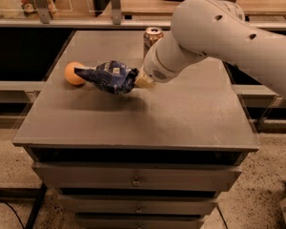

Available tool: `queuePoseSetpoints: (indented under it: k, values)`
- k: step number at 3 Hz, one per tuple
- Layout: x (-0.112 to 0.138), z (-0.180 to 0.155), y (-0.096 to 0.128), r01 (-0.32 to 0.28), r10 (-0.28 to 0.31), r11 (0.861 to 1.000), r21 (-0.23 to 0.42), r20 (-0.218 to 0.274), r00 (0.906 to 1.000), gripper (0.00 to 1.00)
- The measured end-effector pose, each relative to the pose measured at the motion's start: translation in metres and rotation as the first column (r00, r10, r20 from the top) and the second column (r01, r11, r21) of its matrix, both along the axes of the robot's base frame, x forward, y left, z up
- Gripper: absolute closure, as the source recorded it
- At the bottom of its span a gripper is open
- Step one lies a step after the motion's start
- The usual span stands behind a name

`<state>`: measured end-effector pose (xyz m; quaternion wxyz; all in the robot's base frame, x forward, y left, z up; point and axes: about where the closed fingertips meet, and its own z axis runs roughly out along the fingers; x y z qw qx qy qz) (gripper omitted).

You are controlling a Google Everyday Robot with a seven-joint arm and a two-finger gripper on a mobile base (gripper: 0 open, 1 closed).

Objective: Move blue chip bag near orange

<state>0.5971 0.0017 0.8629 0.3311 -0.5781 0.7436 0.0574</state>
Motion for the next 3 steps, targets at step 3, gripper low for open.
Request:
queuePoseSetpoints:
  k: [3]
  values:
    - [0.0006, -0.0056, 0.0106, -0.014, 0.014, 1.0, 0.019, -0.022, 0.9996, 0.0]
